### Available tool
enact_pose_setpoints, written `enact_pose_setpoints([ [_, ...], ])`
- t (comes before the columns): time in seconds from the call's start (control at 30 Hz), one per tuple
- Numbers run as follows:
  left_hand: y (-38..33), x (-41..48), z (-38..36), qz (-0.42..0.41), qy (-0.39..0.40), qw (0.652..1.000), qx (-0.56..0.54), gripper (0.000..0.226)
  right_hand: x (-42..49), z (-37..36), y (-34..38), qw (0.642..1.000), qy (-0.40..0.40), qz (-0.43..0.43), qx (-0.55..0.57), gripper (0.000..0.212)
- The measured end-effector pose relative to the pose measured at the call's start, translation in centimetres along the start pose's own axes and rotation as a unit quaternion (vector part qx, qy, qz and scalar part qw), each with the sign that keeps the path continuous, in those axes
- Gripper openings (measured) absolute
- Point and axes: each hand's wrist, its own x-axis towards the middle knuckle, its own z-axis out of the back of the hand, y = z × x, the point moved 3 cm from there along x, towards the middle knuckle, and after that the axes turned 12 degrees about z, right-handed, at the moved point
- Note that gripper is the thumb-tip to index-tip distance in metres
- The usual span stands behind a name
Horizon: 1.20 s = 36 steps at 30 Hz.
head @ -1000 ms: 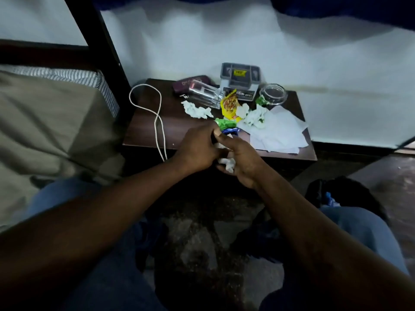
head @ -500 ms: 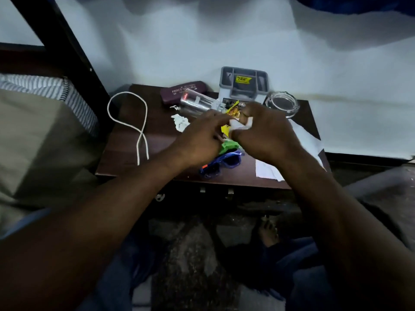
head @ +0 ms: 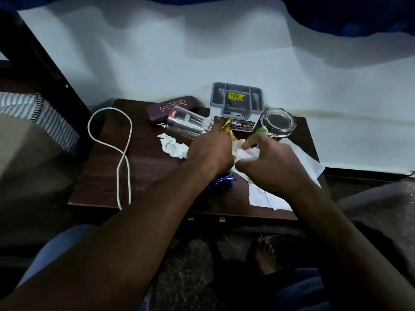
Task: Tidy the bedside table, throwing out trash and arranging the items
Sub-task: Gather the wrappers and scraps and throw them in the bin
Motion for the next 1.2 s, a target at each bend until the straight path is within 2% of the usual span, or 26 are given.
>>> enact_pose_setpoints([
  [0.17,0.6,0.2,-0.4,-0.022,-0.016,1.000,-0.005,0.046,0.6,0.3,-0.6,1.000,-0.014,-0.004,0.017,0.032],
  [0.27,0.8,0.0,0.6,-0.043,-0.080,0.994,-0.068,0.045,0.6,0.3,-0.5,0.999,-0.030,-0.004,0.021,0.032],
  [0.47,1.2,-1.3,3.8,-0.113,-0.196,0.950,-0.217,0.044,0.8,0.2,0.1,0.997,-0.055,-0.004,0.045,0.036],
  [0.57,2.1,-1.7,5.1,-0.105,-0.224,0.924,-0.292,0.034,0.7,-0.2,0.5,0.997,-0.047,-0.001,0.064,0.041],
  [0.67,3.6,-1.6,6.1,-0.047,-0.210,0.886,-0.411,0.031,1.0,-0.3,1.0,0.996,-0.051,0.009,0.074,0.038],
  [0.77,5.3,-1.4,6.4,0.023,-0.190,0.863,-0.468,0.046,1.4,-0.8,1.8,0.993,-0.052,0.015,0.109,0.031],
  [0.87,7.0,-1.0,6.6,0.049,-0.142,0.838,-0.525,0.048,1.8,-1.4,2.8,0.990,-0.059,0.023,0.123,0.028],
  [0.97,8.9,-0.5,7.0,0.052,-0.112,0.835,-0.537,0.029,2.2,-2.0,3.5,0.988,-0.059,0.025,0.137,0.025],
  [1.07,11.1,-0.3,7.3,0.067,-0.099,0.819,-0.561,0.029,2.7,-2.8,4.0,0.990,-0.057,0.036,0.124,0.019],
  [1.13,12.3,-0.5,7.5,0.079,-0.096,0.809,-0.574,0.031,3.1,-3.3,4.2,0.991,-0.054,0.044,0.118,0.005],
  [1.17,12.9,-0.6,7.5,0.082,-0.092,0.810,-0.574,0.031,3.2,-3.6,4.5,0.991,-0.046,0.050,0.112,0.005],
  [1.2,13.3,-0.7,7.5,0.085,-0.084,0.815,-0.566,0.031,3.4,-4.0,4.8,0.992,-0.037,0.055,0.104,0.015],
])
